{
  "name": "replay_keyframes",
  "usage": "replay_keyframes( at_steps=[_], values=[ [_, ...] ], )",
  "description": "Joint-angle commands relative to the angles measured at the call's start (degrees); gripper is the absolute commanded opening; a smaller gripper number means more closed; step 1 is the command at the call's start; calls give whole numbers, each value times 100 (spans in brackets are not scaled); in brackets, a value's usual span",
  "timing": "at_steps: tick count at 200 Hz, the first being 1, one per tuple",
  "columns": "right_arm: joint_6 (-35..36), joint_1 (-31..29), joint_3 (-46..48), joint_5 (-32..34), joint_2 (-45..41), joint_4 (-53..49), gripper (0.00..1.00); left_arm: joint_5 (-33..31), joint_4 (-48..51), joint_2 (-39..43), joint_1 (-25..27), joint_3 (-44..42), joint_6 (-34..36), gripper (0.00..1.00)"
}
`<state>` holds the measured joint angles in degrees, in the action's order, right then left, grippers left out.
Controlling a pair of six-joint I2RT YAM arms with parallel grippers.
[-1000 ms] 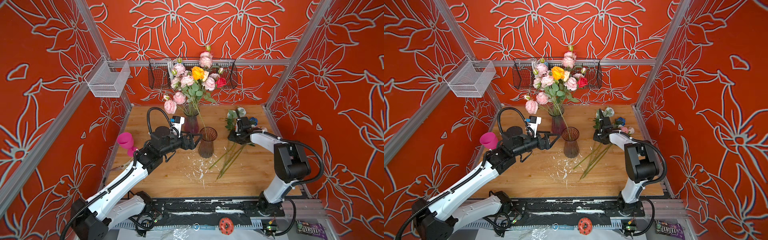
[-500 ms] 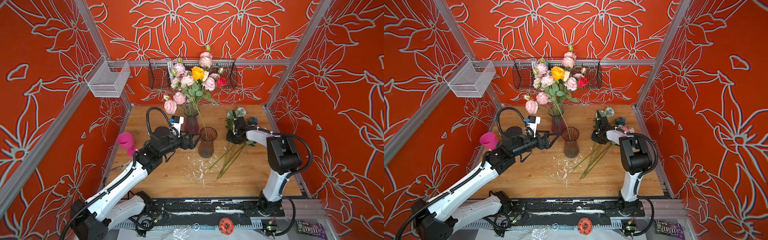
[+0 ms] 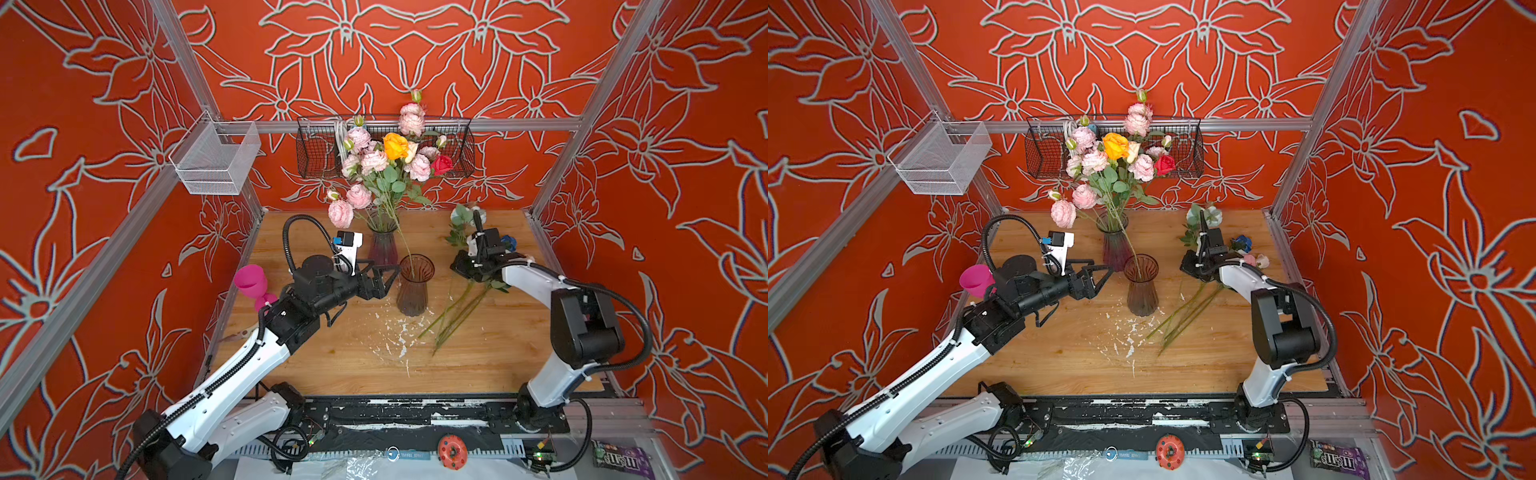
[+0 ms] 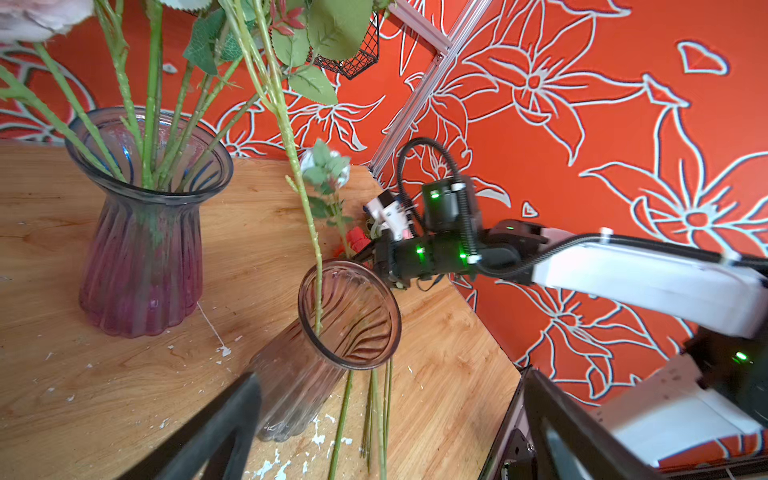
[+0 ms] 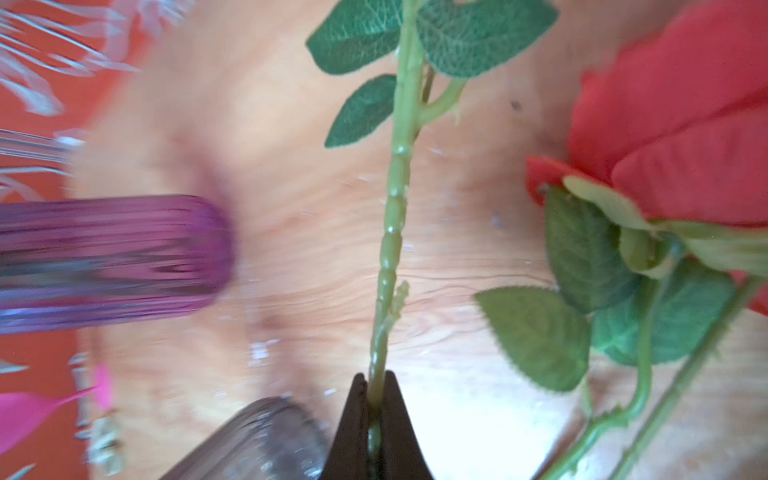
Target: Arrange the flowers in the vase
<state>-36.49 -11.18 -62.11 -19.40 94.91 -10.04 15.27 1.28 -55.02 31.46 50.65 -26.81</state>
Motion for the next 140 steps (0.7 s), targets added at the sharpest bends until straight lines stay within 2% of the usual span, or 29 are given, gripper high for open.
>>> replay_keyframes(
  at_steps=[1, 32, 64, 87, 109, 140],
  values=[
    [-289, 27, 322, -11, -607, 644, 0, -50, 2, 82, 8, 53, 82, 98],
    [-349, 28, 1075, 435, -1415, 1544, 0, -116, -27, 140, 6, 19, 97, 98],
    [-277, 6, 1602, 1027, -2318, 1624, 0, -168, -6, 181, 1, 23, 106, 98],
    [49, -52, 1967, 1429, -3117, 1804, 0, -354, 13, 261, 0, -13, 97, 98],
    [372, -185, 2104, 1683, -3863, 1985, 0, -800, 3, 431, 0, -130, 28, 98],
    [924, -621, 1847, 1911, -4383, 2404, 0, -2010, 50, 838, -17, -374, -158, 98]
  ],
)
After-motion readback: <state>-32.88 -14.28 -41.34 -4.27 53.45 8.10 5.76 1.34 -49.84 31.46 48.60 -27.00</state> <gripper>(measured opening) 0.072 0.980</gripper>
